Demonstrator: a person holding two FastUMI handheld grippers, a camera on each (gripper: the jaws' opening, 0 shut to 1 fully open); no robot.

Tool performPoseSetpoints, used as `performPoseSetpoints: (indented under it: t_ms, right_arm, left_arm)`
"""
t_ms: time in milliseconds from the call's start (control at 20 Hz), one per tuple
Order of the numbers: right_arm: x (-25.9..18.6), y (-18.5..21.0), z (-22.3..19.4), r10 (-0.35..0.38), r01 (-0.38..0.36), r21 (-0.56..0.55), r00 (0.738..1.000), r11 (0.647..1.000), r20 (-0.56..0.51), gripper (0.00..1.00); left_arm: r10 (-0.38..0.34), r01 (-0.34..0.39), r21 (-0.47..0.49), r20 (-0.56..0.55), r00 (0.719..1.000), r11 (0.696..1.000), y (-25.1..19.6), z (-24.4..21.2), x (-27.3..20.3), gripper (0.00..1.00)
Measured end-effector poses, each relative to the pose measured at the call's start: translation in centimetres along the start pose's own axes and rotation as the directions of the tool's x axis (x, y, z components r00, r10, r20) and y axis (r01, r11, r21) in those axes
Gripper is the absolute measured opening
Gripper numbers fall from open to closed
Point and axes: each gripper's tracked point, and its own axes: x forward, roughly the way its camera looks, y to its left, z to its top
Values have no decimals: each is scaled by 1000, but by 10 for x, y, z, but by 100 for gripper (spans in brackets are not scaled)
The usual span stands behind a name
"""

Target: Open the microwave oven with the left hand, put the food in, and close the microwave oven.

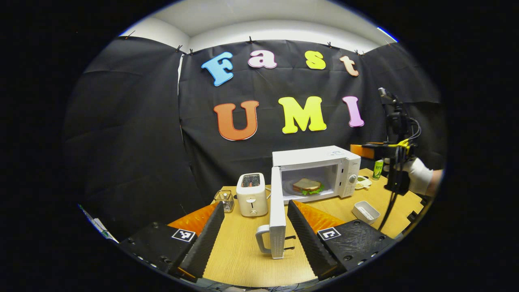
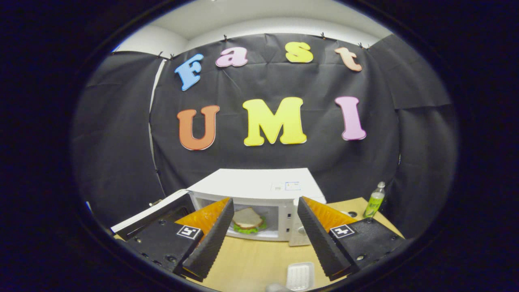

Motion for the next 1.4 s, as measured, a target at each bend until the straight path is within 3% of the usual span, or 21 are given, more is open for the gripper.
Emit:
performPoseSetpoints:
  t_ms: [100, 150, 300, 450, 500, 550, 600, 650, 700, 750, 900, 950, 1000, 1050, 1100, 1150, 1200, 1250, 1300, 1350, 1400]
  right_arm:
    - [-33, -23, 25, -20, 21, -39, 1000, 999, 19, 92]
    - [-48, -35, 37, -35, 37, -56, 999, 998, 32, 100]
    - [-86, -69, 69, -84, 93, -110, 993, 990, 84, 100]
    - [-119, -91, 85, -117, 130, -124, 987, 984, 110, 100]
    - [-127, -97, 87, -124, 138, -126, 986, 982, 111, 92]
    - [-135, -105, 89, -137, 150, -118, 984, 982, 113, 92]
    - [-141, -110, 92, -146, 159, -110, 982, 981, 116, 100]
    - [-146, -115, 93, -152, 165, -102, 981, 981, 119, 100]
    - [-149, -118, 92, -162, 173, -96, 980, 980, 116, 92]
    - [-152, -122, 91, -172, 182, -93, 979, 979, 112, 92]
    - [-159, -124, 88, -178, 184, -69, 980, 980, 92, 92]
    - [-162, -125, 85, -177, 182, -62, 981, 981, 81, 100]
    - [-165, -126, 85, -181, 185, -53, 981, 981, 75, 100]
    - [-166, -126, 83, -183, 186, -41, 981, 982, 68, 92]
    - [-169, -126, 82, -182, 184, -30, 981, 982, 60, 100]
    - [-170, -127, 80, -183, 184, -16, 982, 983, 53, 92]
    - [-172, -127, 80, -182, 183, -5, 982, 983, 49, 100]
    - [-175, -128, 80, -184, 184, 1, 982, 983, 44, 100]
    - [-178, -130, 80, -185, 185, 4, 982, 983, 40, 92]
    - [-179, -132, 79, -188, 187, 9, 982, 982, 35, 100]
    - [-179, -133, 79, -187, 187, 13, 982, 982, 30, 92]
  left_arm:
    - [0, 1, -7, 19, 1000, 1000, 2, 6, -2, 90]
    - [-3, 4, -12, 26, 1000, 1000, 2, 8, 0, 88]
    - [6, -5, -21, 48, 999, 1000, 8, 13, -2, 71]
    - [-3, 4, -14, 55, 999, 1000, 9, 11, -5, 65]
    - [-6, 7, -14, 56, 998, 1000, 11, 10, -4, 36]
    - [-23, 24, -16, 57, 998, 1000, 10, 11, -2, 38]
    - [-26, 26, -13, 56, 998, 1000, 9, 8, -5, 35]
    - [-5, 5, -4, 57, 998, 1000, 17, 7, -3, 23]
    - [12, -13, 3, 67, 998, 1000, 23, 6, 0, 5]
    - [0, 0, 5, 64, 998, 1000, 22, 2, 2, 0]
    - [1, -1, 10, 17, 1000, 1000, 31, -23, 14, 0]
    - [-13, 13, 2, 19, 1000, 1000, 30, -26, 15, 0]
    - [-27, 27, -5, 22, 999, 1000, 31, -30, 21, 10]
    - [-35, 35, -9, 5, 999, 999, 32, -40, 26, 0]
    - [-37, 36, -14, -6, 999, 999, 35, -48, 32, 0]
    - [-38, 38, -19, -19, 999, 999, 40, -56, 39, 0]
    - [-29, 28, -29, -41, 999, 999, 45, -66, 46, 0]
    - [-38, 36, -42, -43, 998, 998, 43, -73, 53, 0]
    - [-46, 43, -49, -54, 998, 998, 41, -81, 59, 0]
    - [-42, 39, -39, -59, 997, 998, 40, -87, 65, 0]
    - [-50, 48, -32, -68, 996, 998, 37, -93, 70, 0]
